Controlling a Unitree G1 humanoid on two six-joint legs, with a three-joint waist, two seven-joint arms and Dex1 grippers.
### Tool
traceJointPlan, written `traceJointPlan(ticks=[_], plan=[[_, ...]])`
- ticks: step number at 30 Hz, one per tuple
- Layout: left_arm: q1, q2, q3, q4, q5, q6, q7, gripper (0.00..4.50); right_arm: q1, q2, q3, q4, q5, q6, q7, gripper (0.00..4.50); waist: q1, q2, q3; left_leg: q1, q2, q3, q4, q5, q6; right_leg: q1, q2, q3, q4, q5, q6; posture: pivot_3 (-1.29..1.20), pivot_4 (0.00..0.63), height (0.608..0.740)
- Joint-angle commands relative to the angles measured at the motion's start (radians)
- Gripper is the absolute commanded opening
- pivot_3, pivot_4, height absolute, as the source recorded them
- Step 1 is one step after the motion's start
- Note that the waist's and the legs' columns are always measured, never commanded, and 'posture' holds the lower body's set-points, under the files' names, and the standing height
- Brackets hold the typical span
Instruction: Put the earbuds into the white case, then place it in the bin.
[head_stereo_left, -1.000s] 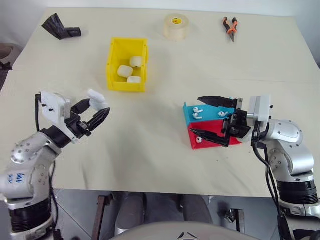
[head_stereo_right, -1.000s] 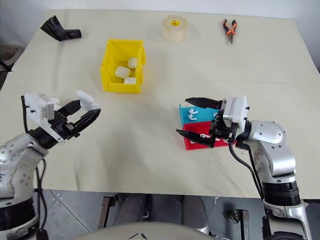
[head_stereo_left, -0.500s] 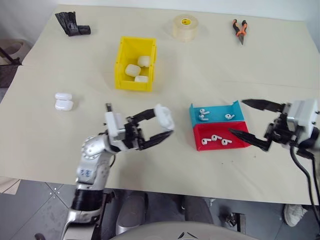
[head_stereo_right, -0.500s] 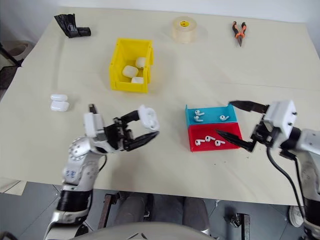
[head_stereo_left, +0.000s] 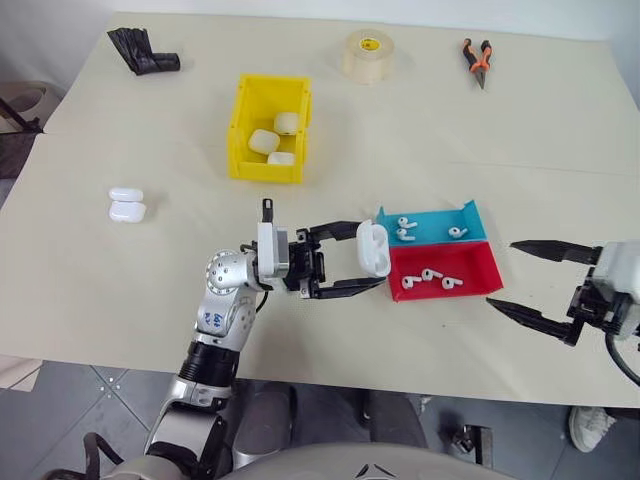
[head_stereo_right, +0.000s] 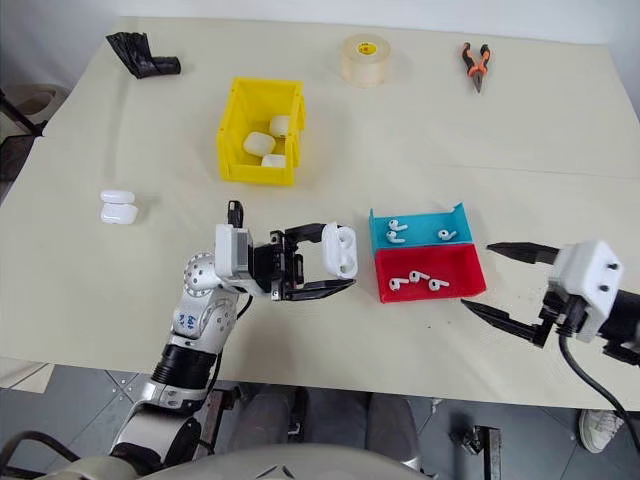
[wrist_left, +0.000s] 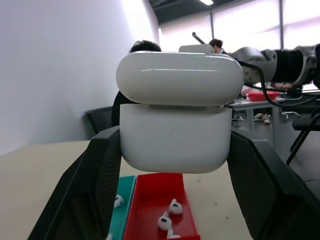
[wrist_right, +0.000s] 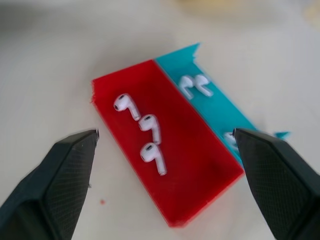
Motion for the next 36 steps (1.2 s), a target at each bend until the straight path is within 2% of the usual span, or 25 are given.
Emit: traceJointPlan(ticks=[1,5,8,12,20,23,31,36], plan=[[0.015,0.011,-0.003,-0.044,0.003,-0.001,0.019,2.78,-0.062,-0.080,0.067,-0.089,0.024,0.152,-0.037,4.50,0.002,0.000,0.000,0.000,0.000,-0.001,0.000,0.000,0.000,0.000,0.000,-0.001,0.000,0.000,0.000,0.00,0.150,0.740],[0.009,0.023,-0.012,-0.049,-0.003,0.011,0.018,2.78,-0.178,-0.201,0.207,-0.135,0.015,0.293,-0.036,4.50,0.004,0.000,0.000,-0.002,-0.001,-0.002,0.001,0.000,0.000,0.000,0.000,-0.002,-0.001,0.000,0.000,0.00,0.150,0.740],[0.008,0.029,-0.021,-0.060,0.001,0.013,0.018,2.78,-0.305,-0.259,0.392,-0.142,-0.067,0.313,-0.020,4.50,0.003,0.000,0.000,-0.002,-0.001,-0.004,0.001,0.000,0.000,0.001,0.000,-0.003,-0.002,0.000,0.000,0.00,0.150,0.740],[0.013,0.035,-0.026,-0.068,0.005,0.012,0.027,2.78,-0.431,-0.264,0.547,-0.111,-0.157,0.323,-0.012,4.50,0.003,0.000,0.000,-0.004,-0.001,-0.005,0.000,0.000,0.000,0.001,0.000,-0.004,-0.004,0.000,0.000,0.00,0.150,0.740],[0.034,0.046,-0.039,-0.107,0.001,0.024,0.051,2.78,-0.608,-0.242,0.713,-0.040,-0.302,0.329,0.026,4.50,0.001,0.000,0.000,-0.004,-0.001,-0.004,0.000,0.000,0.000,0.000,0.000,-0.004,-0.004,0.000,0.000,0.00,0.150,0.740],[0.044,0.050,-0.046,-0.123,-0.001,0.031,0.058,2.78,-0.633,-0.238,0.725,-0.032,-0.313,0.351,0.039,3.88,0.001,0.000,0.000,-0.004,0.000,-0.005,0.000,0.000,0.000,0.000,0.000,-0.003,-0.004,0.000,0.000,0.00,0.150,0.740],[0.071,0.048,-0.061,-0.158,-0.003,0.051,0.075,2.78,-0.644,-0.243,0.729,-0.014,-0.340,0.351,0.077,1.14,0.002,0.000,0.000,-0.004,-0.001,-0.004,0.000,0.000,0.000,0.000,0.000,-0.003,-0.004,0.000,0.000,0.00,0.150,0.740],[0.069,0.044,-0.066,-0.161,-0.004,0.055,0.083,2.78,-0.646,-0.234,0.742,0.012,-0.368,0.333,0.090,1.14,0.002,0.000,0.000,-0.004,-0.001,-0.004,0.000,0.000,0.000,0.000,0.000,-0.003,-0.003,0.000,0.000,0.00,0.150,0.740]])
